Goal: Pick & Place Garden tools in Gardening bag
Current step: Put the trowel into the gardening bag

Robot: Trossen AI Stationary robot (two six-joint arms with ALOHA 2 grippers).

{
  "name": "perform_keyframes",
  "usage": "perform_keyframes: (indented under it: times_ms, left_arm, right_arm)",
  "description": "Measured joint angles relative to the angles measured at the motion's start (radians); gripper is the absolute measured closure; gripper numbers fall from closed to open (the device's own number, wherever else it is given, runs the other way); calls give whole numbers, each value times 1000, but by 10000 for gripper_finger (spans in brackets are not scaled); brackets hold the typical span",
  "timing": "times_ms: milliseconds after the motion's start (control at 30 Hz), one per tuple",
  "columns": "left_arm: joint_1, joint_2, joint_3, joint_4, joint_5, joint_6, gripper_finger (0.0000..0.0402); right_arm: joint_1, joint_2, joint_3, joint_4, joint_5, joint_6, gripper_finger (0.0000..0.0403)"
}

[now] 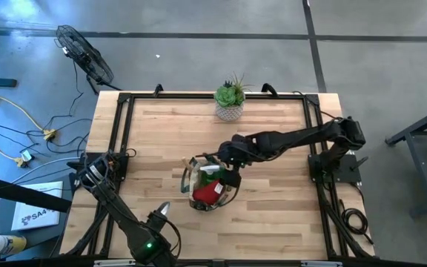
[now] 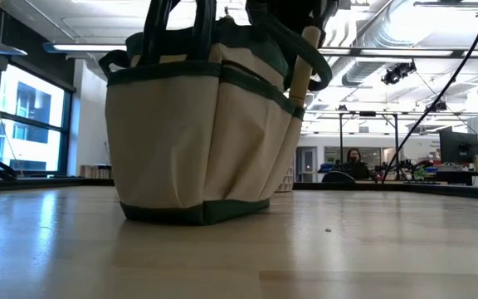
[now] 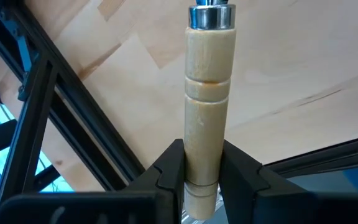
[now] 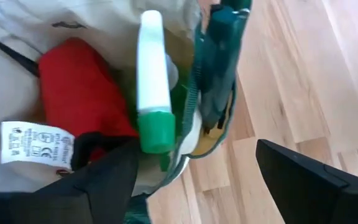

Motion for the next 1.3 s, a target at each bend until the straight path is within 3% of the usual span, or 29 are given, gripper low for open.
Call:
perform_keyframes:
  times_ms: [300, 467, 633, 833, 900, 1067, 1300]
  left_arm:
    - [0, 0, 1, 43, -3, -3, 337]
    - [0, 0, 1, 50, 5, 6, 337]
    - [0, 0, 1, 49, 3, 9, 337]
    - [0, 0, 1, 16, -8, 26, 337]
    - [0, 0, 1, 18, -14, 36, 337]
    - [0, 0, 1, 24, -32, 78, 337]
    - [0, 0, 1, 24, -53, 105, 337]
  right_arm:
    - [25, 23, 0, -37, 84, 27, 91]
    - [27, 35, 1, -35, 75, 34, 124]
    - [24, 35, 1, -35, 75, 37, 197]
    - [32, 36, 0, -58, 87, 30, 358]
    - [50, 36, 0, -66, 129, 14, 389]
    - [97, 36, 0, -95, 221, 76, 398]
    - [158, 36, 0, -169, 334, 350, 399]
